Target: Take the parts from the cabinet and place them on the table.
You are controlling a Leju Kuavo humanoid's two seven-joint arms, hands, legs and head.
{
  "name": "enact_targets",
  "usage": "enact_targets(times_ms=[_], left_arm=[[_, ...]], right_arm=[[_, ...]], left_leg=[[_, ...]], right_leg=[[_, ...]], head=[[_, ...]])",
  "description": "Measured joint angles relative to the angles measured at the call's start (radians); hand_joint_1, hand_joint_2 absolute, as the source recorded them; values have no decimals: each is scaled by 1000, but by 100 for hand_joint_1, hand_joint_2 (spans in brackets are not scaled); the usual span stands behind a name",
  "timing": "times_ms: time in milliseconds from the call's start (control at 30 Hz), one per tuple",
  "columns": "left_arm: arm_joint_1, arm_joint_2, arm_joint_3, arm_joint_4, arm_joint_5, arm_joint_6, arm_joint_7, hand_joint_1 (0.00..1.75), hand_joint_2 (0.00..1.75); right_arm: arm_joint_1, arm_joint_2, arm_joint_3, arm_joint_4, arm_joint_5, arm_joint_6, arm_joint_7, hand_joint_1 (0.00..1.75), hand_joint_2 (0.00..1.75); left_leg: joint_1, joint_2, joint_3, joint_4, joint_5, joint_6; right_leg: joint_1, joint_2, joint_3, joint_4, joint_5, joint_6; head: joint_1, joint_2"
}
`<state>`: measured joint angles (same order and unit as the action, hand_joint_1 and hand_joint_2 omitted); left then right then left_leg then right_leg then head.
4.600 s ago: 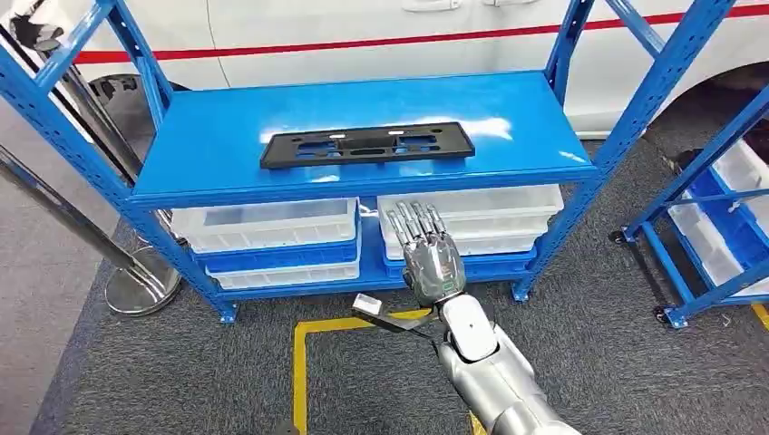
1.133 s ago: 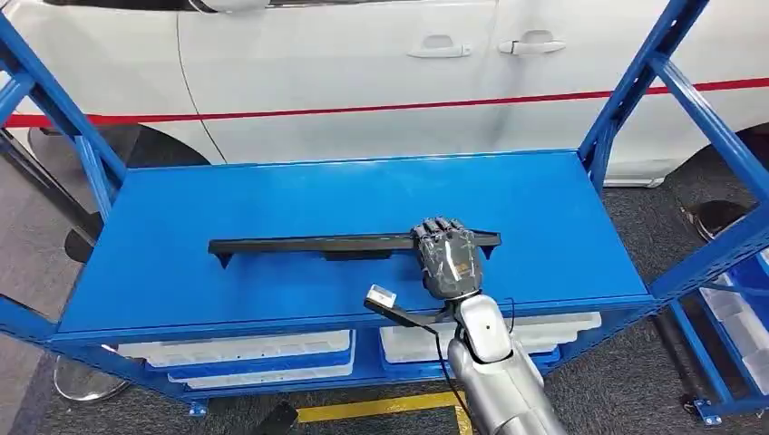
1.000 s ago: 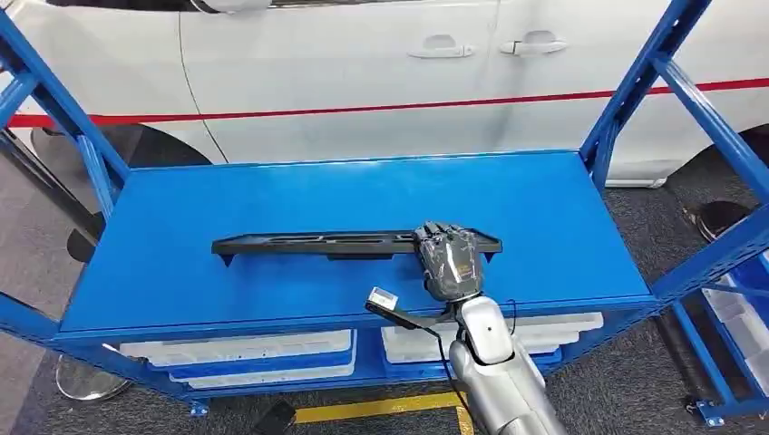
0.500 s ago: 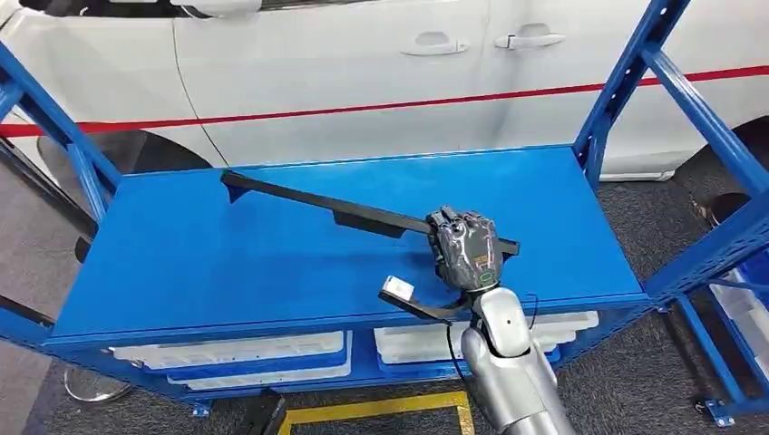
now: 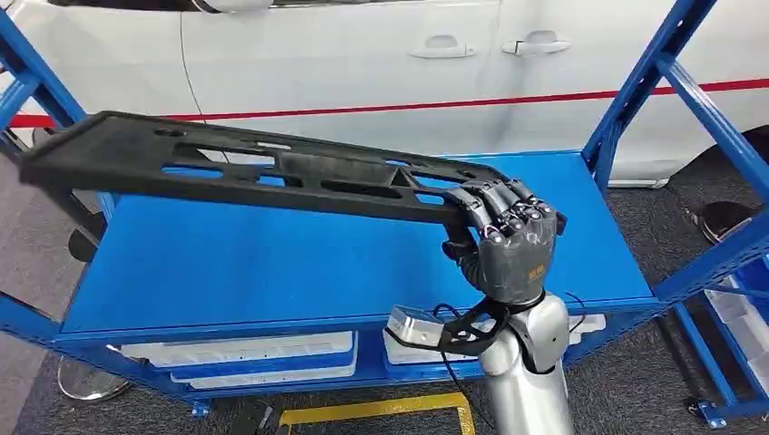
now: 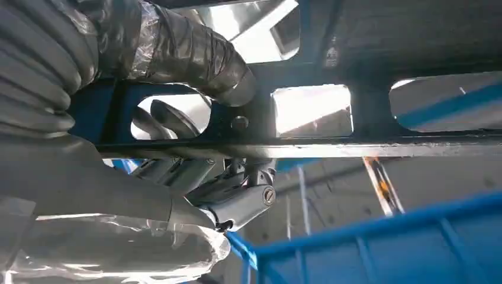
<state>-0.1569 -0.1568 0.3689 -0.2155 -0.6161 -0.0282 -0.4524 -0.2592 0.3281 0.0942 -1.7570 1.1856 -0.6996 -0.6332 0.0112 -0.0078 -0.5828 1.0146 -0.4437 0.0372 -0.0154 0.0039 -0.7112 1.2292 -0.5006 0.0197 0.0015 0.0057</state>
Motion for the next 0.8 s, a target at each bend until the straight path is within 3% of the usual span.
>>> enact_targets(times_ms=[67,100,200,267,300,367,400,433,467,500,533,567,600,733,767,800], left_arm=[[1,0,0,0,1,3,-6,0,175],[0,0,1,0,3,5,-10,0,175],[3,0,7,0,5,8,-19,0,175],[3,0,8,0,5,9,-21,0,175],[3,0,8,0,5,8,-22,0,175],[5,0,9,0,5,8,-23,0,175],[7,0,10,0,5,9,-24,0,175],[10,0,10,0,4,12,-26,0,175],[12,0,9,0,-7,25,-27,0,175],[13,0,9,0,-25,47,-27,0,175],[12,0,5,0,-42,71,-26,0,175],[12,0,3,0,-50,81,-25,0,175],[11,0,-2,0,-58,90,-24,0,175],[17,1,-5,0,-60,104,-25,0,175],[17,0,-7,0,-60,104,-25,0,175],[16,0,-10,0,-61,105,-26,0,175]], right_arm=[[2,0,12,-36,-10,0,-7,175,175],[3,0,18,-50,-21,0,-14,175,175],[12,0,28,-80,-42,0,-28,175,175],[14,0,33,-94,-46,0,-31,175,175],[14,0,38,-100,-48,1,-33,175,175],[15,0,42,-106,-50,1,-35,175,175],[16,0,43,-107,-53,1,-36,175,175],[19,0,44,-108,-56,1,-37,175,175],[20,0,46,-108,-60,1,-39,175,175],[20,0,47,-111,-66,1,-41,175,175],[21,0,48,-115,-69,1,-42,175,175],[21,0,50,-117,-70,1,-42,175,175],[21,0,53,-121,-71,1,-42,175,175],[21,0,55,-126,-72,1,-47,175,175],[21,-1,55,-129,-72,1,-47,175,175],[21,-1,55,-132,-73,1,-47,175,175]], left_leg=[[0,-1,-1,9,-7,-7],[-9,-2,-6,19,-13,-15],[-4,-1,-4,14,-10,-30],[-1,0,-6,29,-27,-40],[-1,1,-25,70,-58,-45],[3,1,-94,221,-134,-53],[3,1,-123,284,-155,-56],[3,1,-135,310,-154,-58],[3,1,-124,287,-129,-58],[3,1,-91,222,-89,-56],[2,2,-36,113,-37,-51],[2,2,0,45,-12,-47],[-3,2,12,13,-29,-42],[-7,0,11,5,-15,-17],[1,3,16,-6,-6,-8],[0,3,17,-9,-4,-2]], right_leg=[[-2,-2,84,-157,60,-5],[5,-2,93,-181,46,-7],[9,2,89,-178,49,-21],[1,-2,97,-193,57,-35],[-1,-3,98,-195,58,-42],[1,-5,97,-194,57,-44],[2,-5,96,-194,57,-44],[2,-5,96,-193,57,-44],[2,-4,96,-191,57,-44],[2,-4,96,-190,57,-44],[2,-3,97,-189,56,-43],[2,-3,98,-187,55,-41],[8,-3,96,-186,55,-36],[6,-3,97,-193,63,-11],[3,-4,94,-183,55,-7],[3,-3,83,-157,30,-5]], head=[[0,0],[0,0],[0,0],[0,0],[-2,0],[-1,0],[-1,0],[-1,0],[-2,0],[-1,0],[-2,0],[-1,0],[-1,0],[-1,0],[-1,0],[0,0]])
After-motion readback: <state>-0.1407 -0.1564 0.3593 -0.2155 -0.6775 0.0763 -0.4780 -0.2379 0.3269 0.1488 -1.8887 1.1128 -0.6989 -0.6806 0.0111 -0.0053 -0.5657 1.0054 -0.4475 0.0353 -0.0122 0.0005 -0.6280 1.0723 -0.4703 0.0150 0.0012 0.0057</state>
